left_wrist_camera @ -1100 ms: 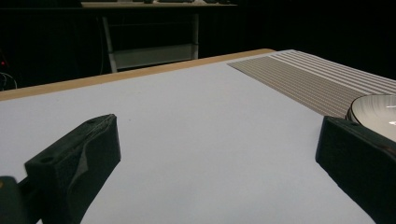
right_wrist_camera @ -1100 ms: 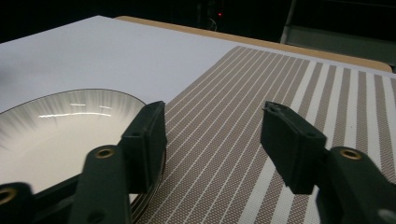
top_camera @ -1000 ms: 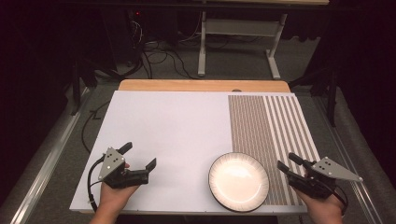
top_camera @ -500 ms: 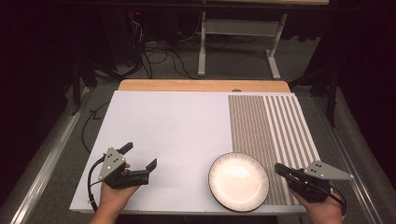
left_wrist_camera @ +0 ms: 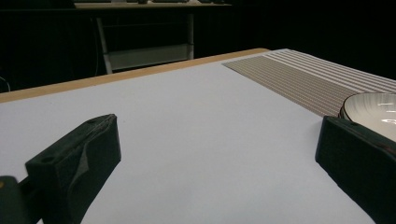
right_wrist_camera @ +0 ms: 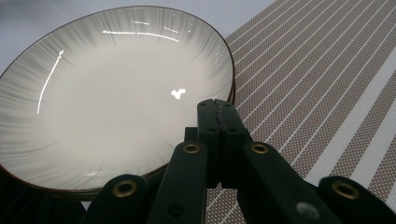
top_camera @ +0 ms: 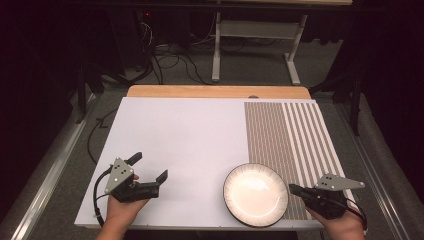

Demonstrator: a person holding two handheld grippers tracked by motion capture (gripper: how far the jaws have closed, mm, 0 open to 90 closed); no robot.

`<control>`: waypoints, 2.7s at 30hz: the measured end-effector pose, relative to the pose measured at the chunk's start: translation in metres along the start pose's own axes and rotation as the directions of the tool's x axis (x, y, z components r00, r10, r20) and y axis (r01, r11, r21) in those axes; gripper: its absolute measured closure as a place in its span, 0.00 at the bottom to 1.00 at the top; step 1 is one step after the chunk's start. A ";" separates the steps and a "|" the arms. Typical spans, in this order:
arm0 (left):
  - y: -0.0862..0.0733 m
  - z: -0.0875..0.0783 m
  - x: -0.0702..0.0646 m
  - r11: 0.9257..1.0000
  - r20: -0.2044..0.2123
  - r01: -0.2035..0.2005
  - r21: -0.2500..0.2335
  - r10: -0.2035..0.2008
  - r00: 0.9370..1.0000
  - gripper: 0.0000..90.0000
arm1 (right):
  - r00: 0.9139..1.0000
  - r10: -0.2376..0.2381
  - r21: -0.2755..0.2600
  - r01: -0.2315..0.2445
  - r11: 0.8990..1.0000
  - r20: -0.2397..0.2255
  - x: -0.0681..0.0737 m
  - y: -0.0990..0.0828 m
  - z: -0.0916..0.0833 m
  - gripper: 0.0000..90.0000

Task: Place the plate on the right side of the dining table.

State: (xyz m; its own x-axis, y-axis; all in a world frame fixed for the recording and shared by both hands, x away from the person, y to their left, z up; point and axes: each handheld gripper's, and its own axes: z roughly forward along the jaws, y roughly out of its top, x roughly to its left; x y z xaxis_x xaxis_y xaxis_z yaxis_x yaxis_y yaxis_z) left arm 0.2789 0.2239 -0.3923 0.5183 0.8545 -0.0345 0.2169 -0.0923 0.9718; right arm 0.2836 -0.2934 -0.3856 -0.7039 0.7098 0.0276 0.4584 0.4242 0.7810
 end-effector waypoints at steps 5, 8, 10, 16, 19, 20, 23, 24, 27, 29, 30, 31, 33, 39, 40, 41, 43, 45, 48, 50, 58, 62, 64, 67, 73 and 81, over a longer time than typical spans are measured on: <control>0.000 0.000 0.000 1.000 0.000 0.003 -0.004 -0.003 1.000 0.01 | 1.000 -0.019 0.020 0.020 1.000 -0.006 0.001 -0.001 0.002 1.00; 0.000 0.000 0.000 1.000 0.000 0.003 -0.005 -0.003 1.000 0.01 | 1.000 -0.024 0.033 0.025 0.999 -0.011 0.002 -0.001 0.004 1.00; 0.000 0.000 0.000 1.000 0.000 0.003 -0.005 -0.003 1.000 0.01 | 0.999 -0.033 0.039 0.034 0.999 -0.009 0.003 -0.001 0.005 1.00; 0.000 0.001 0.000 1.000 0.003 -0.004 0.001 0.004 1.000 0.01 | 0.999 -0.048 0.048 0.048 0.998 0.000 0.005 0.000 0.005 1.00; 0.000 0.001 -0.001 1.000 0.003 -0.003 0.000 0.003 1.000 0.01 | 0.998 -0.065 0.053 0.064 0.997 0.009 0.007 0.001 0.005 1.00; 0.000 0.001 -0.001 1.000 0.003 -0.002 0.000 0.002 1.000 0.01 | 0.998 -0.066 0.052 0.066 0.996 0.009 0.007 0.001 0.005 1.00; 0.000 0.002 -0.001 1.000 0.003 -0.002 0.000 0.002 1.000 0.01 | 0.997 -0.070 0.055 0.069 0.996 0.013 0.008 0.001 0.005 1.00; 0.000 0.002 -0.001 1.000 0.003 -0.003 0.001 0.003 1.000 0.01 | 0.997 -0.071 0.057 0.071 0.996 0.013 0.008 0.001 0.005 1.00; 0.000 0.002 -0.001 1.000 0.005 -0.002 0.001 0.002 1.000 0.01 | 0.997 -0.076 0.056 0.076 0.996 0.014 0.009 0.001 0.005 1.00; 0.000 0.002 -0.001 1.000 0.004 -0.002 0.000 0.002 1.000 0.01 | 0.997 -0.081 0.058 0.080 0.995 0.013 0.009 0.001 0.006 1.00; 0.000 0.002 -0.001 1.000 0.004 -0.004 0.001 0.004 1.000 0.01 | 0.997 -0.082 0.063 0.081 0.995 0.013 0.010 0.001 0.006 1.00; 0.000 0.002 -0.001 1.000 0.004 -0.003 0.001 0.003 1.000 0.01 | 0.996 -0.088 0.063 0.087 0.994 0.008 0.011 0.002 0.007 1.00; 0.000 0.002 -0.001 1.000 0.004 -0.003 0.001 0.003 1.000 0.01 | 0.995 -0.096 0.065 0.096 0.993 0.006 0.013 0.002 0.008 1.00; 0.000 0.002 -0.001 1.000 0.005 -0.003 0.000 0.003 1.000 0.01 | 0.995 -0.095 0.067 0.096 0.993 -0.010 0.016 0.003 0.011 1.00; 0.000 0.002 -0.001 1.000 0.005 -0.003 0.000 0.003 1.000 0.01 | 0.995 -0.095 0.069 0.096 0.993 -0.014 0.017 0.003 0.012 1.00; 0.000 0.002 -0.001 1.000 0.005 -0.003 0.000 0.003 1.000 0.01 | 0.995 -0.095 0.070 0.096 0.993 -0.020 0.018 0.004 0.014 1.00; 0.000 0.002 -0.001 1.000 0.005 -0.003 0.000 0.003 1.000 0.01 | 0.994 -0.103 0.071 0.105 0.992 -0.033 0.020 0.004 0.017 1.00; 0.000 0.002 -0.001 1.000 0.006 -0.003 0.000 0.003 1.000 0.01 | 0.993 -0.107 0.076 0.110 0.991 -0.043 0.023 0.005 0.019 1.00; 0.000 0.002 -0.001 1.000 0.006 -0.002 0.001 0.002 1.000 0.01 | 0.993 -0.111 0.073 0.114 0.991 -0.044 0.024 0.006 0.020 1.00; 0.000 0.003 -0.001 1.000 0.006 -0.003 0.003 0.003 1.000 0.01 | 0.993 -0.108 0.075 0.111 0.991 -0.046 0.023 0.005 0.020 1.00; 0.000 0.003 -0.001 1.000 0.002 0.000 0.003 0.000 1.000 0.01 | 0.992 -0.110 0.083 0.115 0.990 -0.070 0.026 0.005 0.024 1.00; 0.000 0.002 0.000 1.000 0.003 0.000 0.001 0.000 1.000 0.01 | 0.987 -0.136 0.092 0.143 0.985 -0.086 0.033 0.007 0.031 1.00; 0.000 0.002 0.000 1.000 0.004 0.002 0.002 -0.002 1.000 0.01 | 0.987 -0.135 0.095 0.143 0.985 -0.093 0.036 0.008 0.034 1.00; 0.000 0.002 -0.001 1.000 0.007 0.003 0.000 -0.003 1.000 0.01 | 0.985 -0.141 0.098 0.151 0.984 -0.100 0.039 0.009 0.038 1.00; 0.006 0.002 -0.008 1.000 0.037 0.009 -0.011 -0.009 0.999 0.01 | 0.982 -0.155 0.099 0.165 0.981 -0.108 0.043 0.011 0.042 1.00; 0.025 0.019 -0.040 0.995 0.194 0.056 0.080 -0.071 0.978 0.01 | 0.982 -0.156 0.102 0.167 0.981 -0.102 0.042 0.011 0.041 1.00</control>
State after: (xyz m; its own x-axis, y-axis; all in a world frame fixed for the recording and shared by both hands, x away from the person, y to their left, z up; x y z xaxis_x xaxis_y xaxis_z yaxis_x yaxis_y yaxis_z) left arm 0.2798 0.1779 -0.3711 0.6523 0.7435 -0.1475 0.3108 -0.0849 0.9467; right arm 0.2811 -0.2354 -0.4020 -0.8183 0.5739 -0.0317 0.3876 0.5918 0.7067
